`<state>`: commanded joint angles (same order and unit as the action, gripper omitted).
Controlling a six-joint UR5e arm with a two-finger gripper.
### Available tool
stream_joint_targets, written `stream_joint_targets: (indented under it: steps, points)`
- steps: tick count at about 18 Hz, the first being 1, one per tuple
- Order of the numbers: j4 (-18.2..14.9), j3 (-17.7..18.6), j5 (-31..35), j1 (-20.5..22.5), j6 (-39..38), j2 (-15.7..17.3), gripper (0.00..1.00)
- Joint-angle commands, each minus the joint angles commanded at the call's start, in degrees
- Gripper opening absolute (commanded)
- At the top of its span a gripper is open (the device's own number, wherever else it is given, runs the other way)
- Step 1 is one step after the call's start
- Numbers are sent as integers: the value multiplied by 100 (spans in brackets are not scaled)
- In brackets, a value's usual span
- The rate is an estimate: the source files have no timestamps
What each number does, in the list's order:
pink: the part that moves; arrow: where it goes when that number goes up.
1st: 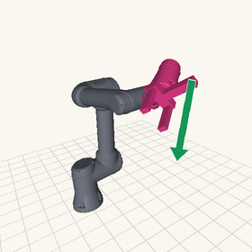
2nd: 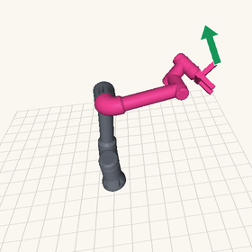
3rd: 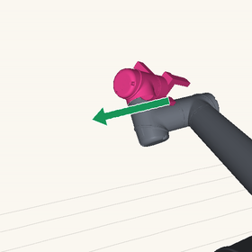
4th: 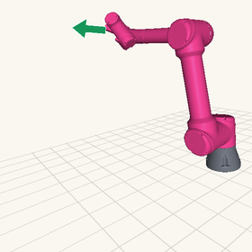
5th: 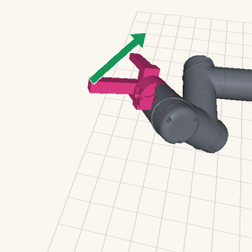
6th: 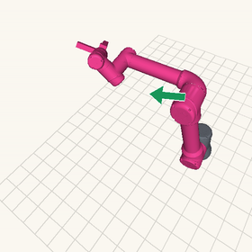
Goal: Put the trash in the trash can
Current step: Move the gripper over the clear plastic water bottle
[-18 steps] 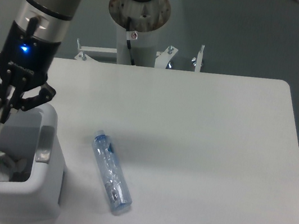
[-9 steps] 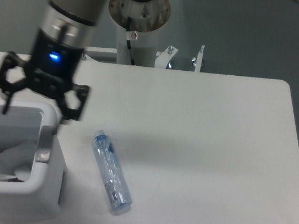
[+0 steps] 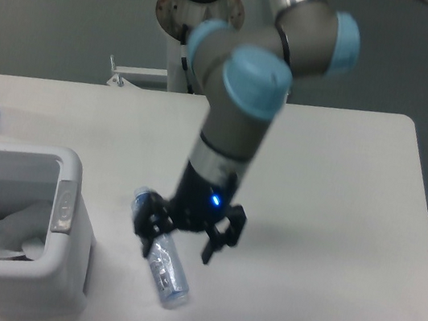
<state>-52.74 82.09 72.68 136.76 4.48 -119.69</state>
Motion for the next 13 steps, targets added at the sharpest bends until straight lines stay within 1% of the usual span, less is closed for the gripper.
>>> stream_joint_targets:
  steps: [2, 4, 5, 7, 10, 13]
  points:
    - [114, 17, 71, -26, -26, -194, 100]
    - [132, 70, 281, -96, -26, -361, 100]
    - [123, 9, 439, -175, -26, -457, 100]
    - [141, -35, 545, -289, -35, -598, 100]
    - [141, 17, 747, -509, -35, -704, 100]
    - [150, 61, 844, -571, -35, -792, 100]
